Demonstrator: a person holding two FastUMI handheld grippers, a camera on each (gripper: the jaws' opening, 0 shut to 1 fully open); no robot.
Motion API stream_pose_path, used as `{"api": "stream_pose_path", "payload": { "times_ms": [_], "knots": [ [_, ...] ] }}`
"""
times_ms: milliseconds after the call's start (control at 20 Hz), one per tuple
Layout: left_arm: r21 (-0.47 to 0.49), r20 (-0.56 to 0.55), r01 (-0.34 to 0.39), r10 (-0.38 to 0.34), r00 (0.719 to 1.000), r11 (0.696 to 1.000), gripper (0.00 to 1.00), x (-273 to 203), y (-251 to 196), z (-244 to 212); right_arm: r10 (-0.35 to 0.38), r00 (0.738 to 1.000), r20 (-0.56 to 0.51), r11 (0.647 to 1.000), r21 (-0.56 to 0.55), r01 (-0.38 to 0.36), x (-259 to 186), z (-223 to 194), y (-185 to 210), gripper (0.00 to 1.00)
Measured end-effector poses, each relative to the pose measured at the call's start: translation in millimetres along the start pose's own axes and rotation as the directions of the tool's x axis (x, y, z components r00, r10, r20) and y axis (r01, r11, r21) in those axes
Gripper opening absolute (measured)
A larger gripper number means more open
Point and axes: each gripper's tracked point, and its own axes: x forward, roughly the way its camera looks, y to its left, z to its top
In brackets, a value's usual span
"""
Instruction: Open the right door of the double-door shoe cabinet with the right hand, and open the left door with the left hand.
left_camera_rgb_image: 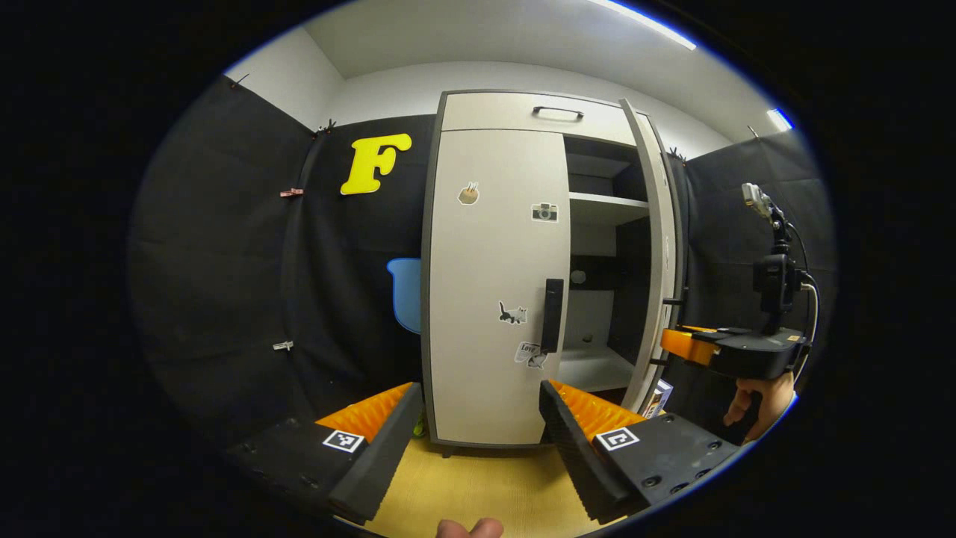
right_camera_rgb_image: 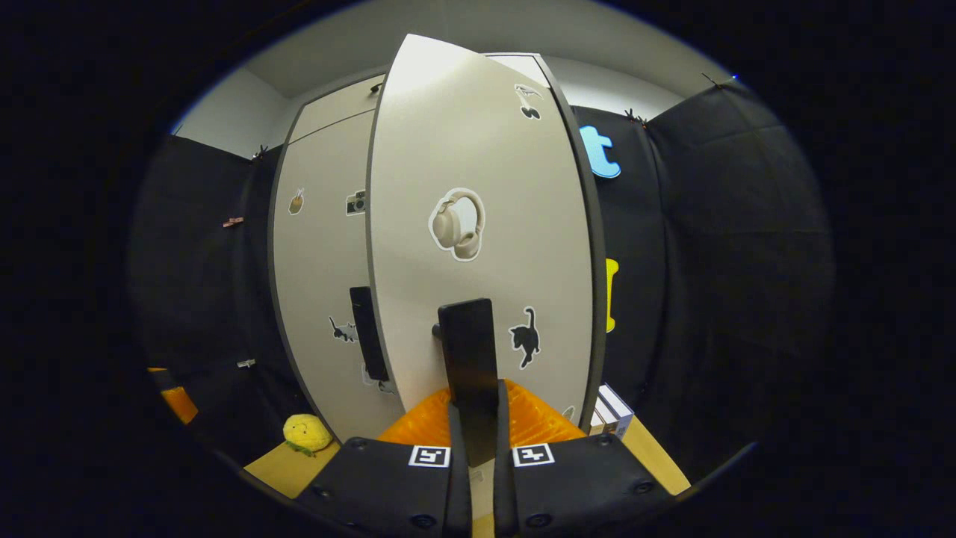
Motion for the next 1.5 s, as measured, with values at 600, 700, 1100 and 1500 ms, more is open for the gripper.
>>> {"api": "stream_pose_path", "payload": {
  "times_ms": [600, 700, 1100, 1500],
  "knots": [
    [0.007, -0.007, 0.088, -0.088, 0.996, 0.996, 0.96, 17.9, -55.2, -0.5, -0.066, 0.998, -0.011, 0.998, 0.010, 0.066, -24.8, 4.8, -50.6, 0.14],
    [0.007, -0.003, 0.093, -0.093, 0.996, 0.996, 0.96, 22.7, -64.3, 1.0, -0.070, 0.997, -0.016, 0.998, -0.002, 0.070, -28.0, 5.8, -62.9, 0.14],
    [0.018, 0.006, 0.101, -0.101, 0.995, 0.995, 0.96, 46.4, -102.6, 8.8, -0.083, 0.996, -0.020, 0.996, -0.028, 0.083, -27.4, 11.1, -113.8, 0.10],
    [0.040, 0.012, 0.091, -0.091, 0.996, 0.995, 0.96, 62.4, -120.2, 13.7, -0.076, 0.997, -0.030, 0.997, -0.005, 0.076, -27.4, 13.0, -133.5, 0.06]
  ]
}}
